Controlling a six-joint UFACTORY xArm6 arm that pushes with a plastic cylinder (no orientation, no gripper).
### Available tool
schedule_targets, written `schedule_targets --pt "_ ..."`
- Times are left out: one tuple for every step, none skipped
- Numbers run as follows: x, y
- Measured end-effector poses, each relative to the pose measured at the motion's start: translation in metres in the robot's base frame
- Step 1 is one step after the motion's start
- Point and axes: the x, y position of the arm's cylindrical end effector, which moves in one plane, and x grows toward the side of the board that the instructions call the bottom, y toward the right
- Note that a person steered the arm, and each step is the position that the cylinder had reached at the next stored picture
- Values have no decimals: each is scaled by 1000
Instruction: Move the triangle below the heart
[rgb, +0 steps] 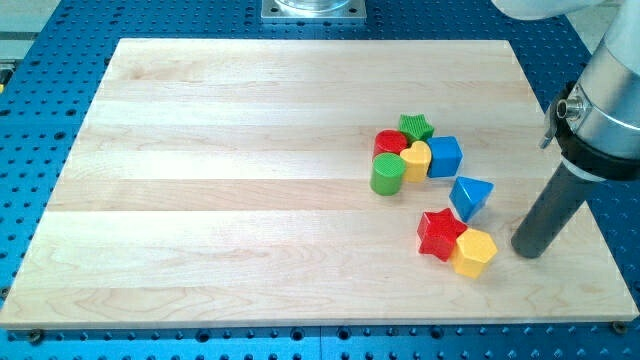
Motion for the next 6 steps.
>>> schedule_targets --pt "-22 -1" --pt "-50 -1" --pt "-42 -47" --pt "-28 -53" --pt "-35 -77" --pt "-37 -86"
